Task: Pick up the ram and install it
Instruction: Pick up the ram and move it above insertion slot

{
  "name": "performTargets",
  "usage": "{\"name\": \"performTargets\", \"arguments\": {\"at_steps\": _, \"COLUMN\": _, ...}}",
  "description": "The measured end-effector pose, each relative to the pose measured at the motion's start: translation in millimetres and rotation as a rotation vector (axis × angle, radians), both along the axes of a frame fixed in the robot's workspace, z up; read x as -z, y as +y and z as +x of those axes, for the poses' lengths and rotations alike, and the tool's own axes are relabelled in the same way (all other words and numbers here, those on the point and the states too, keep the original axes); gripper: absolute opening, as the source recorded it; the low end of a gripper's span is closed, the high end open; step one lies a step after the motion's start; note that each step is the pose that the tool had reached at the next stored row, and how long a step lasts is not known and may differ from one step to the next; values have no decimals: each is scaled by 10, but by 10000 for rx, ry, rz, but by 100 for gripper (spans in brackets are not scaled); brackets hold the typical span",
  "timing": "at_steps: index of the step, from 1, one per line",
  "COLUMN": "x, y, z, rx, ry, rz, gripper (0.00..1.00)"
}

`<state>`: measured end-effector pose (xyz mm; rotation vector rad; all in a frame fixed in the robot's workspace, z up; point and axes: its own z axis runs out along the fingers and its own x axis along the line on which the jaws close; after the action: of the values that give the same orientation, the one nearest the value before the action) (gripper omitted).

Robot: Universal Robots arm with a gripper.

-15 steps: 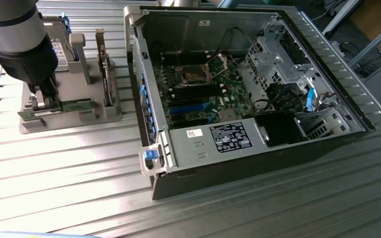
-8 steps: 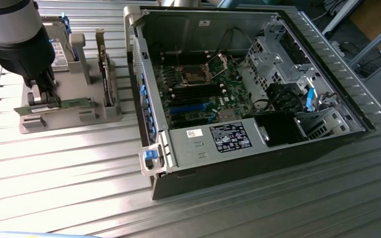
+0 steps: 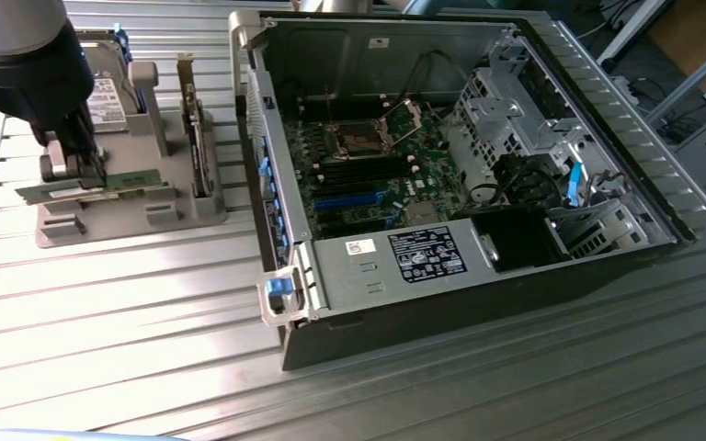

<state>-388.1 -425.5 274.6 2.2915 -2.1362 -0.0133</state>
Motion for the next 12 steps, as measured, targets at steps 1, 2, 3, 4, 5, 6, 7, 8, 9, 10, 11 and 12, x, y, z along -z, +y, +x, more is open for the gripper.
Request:
{"name": "performTargets", "arguments": {"at_steps": 1, "x": -24, "y": 0, "z": 0, "rx": 1, "ry": 1, "rz": 0, "gripper": 13}}
{"name": "performTargets", "arguments": {"at_steps": 2, "x": -59, "y": -1, "z": 0, "rx": 5, "ry": 0, "rz": 1, "gripper": 13}}
{"name": "performTargets", "arguments": {"at_steps": 3, "x": -85, "y": -1, "z": 0, "rx": 7, "ry": -1, "rz": 1, "gripper": 13}}
{"name": "performTargets", "arguments": {"at_steps": 4, "x": -108, "y": -1, "z": 0, "rx": 9, "ry": 0, "rz": 0, "gripper": 13}}
{"name": "performTargets", "arguments": {"at_steps": 5, "x": -149, "y": -1, "z": 0, "rx": 11, "ry": 0, "rz": 0, "gripper": 13}}
{"name": "performTargets", "arguments": {"at_steps": 6, "x": -174, "y": -1, "z": 0, "rx": 13, "ry": 0, "rz": 0, "gripper": 13}}
{"name": "performTargets", "arguments": {"at_steps": 7, "x": -209, "y": -1, "z": 0, "rx": 14, "ry": 0, "rz": 0, "gripper": 13}}
{"name": "performTargets", "arguments": {"at_steps": 8, "x": -239, "y": -1, "z": 0, "rx": 16, "ry": 0, "rz": 0, "gripper": 13}}
{"name": "performTargets", "arguments": {"at_steps": 9, "x": -281, "y": -1, "z": 0, "rx": 17, "ry": 0, "rz": 1, "gripper": 13}}
{"name": "performTargets", "arguments": {"at_steps": 10, "x": -311, "y": -1, "z": 0, "rx": 18, "ry": 0, "rz": 1, "gripper": 13}}
{"name": "performTargets", "arguments": {"at_steps": 11, "x": -345, "y": -1, "z": 0, "rx": 20, "ry": 0, "rz": 1, "gripper": 13}}
{"name": "performTargets", "arguments": {"at_steps": 12, "x": -376, "y": -1, "z": 0, "rx": 21, "ry": 0, "rz": 0, "gripper": 13}}
